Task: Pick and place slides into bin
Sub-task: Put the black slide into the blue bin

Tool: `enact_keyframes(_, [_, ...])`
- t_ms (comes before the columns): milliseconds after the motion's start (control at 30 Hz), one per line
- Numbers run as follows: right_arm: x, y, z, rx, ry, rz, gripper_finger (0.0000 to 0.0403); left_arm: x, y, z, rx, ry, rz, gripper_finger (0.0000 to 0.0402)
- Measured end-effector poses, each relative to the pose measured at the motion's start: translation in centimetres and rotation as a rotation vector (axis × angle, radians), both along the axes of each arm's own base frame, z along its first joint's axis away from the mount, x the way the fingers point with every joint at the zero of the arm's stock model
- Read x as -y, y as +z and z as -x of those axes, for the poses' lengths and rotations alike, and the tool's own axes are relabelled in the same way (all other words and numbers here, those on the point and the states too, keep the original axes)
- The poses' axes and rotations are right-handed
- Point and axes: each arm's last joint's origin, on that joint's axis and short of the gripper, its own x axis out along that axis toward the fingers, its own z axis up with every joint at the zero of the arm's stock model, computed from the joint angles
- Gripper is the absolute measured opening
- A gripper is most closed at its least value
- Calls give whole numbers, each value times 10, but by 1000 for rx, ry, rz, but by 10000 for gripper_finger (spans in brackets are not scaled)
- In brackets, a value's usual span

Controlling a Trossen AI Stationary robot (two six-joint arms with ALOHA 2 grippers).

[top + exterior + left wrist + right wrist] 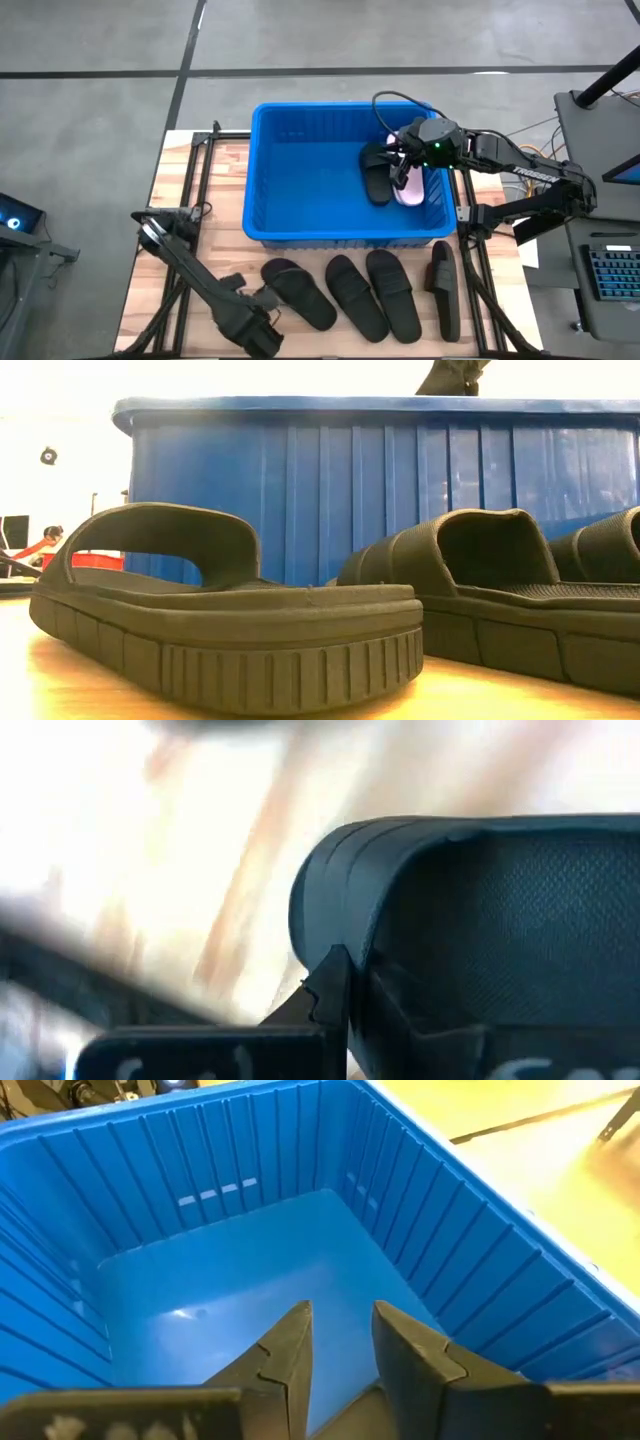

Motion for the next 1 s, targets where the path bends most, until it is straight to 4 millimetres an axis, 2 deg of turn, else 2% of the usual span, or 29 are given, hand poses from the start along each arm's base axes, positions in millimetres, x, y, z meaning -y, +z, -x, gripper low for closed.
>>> enact_keyframes(67, [0,0,0,-1,0,2,94,-6,18,-1,95,-55,63,1])
enact_keyframes(200, [0,0,1,-2,-6,-4,89,-25,54,-2,324,-32,83,0])
enact_keyframes(333, [0,0,1,1,-17,-16,86,-41,88,-11,605,-123,151,0])
enact_keyframes(433, [0,-1,1,2,-33,-38,84,-57,112,-18,794,-121,144,0])
enact_keyframes(700, [-2,8,13,77,-77,-64,81,-104,157,-35,1156,-122,-45,0])
enact_keyframes(1000, [-12,46,52,346,-96,29,66,-169,178,-55,1257,-158,-402,0])
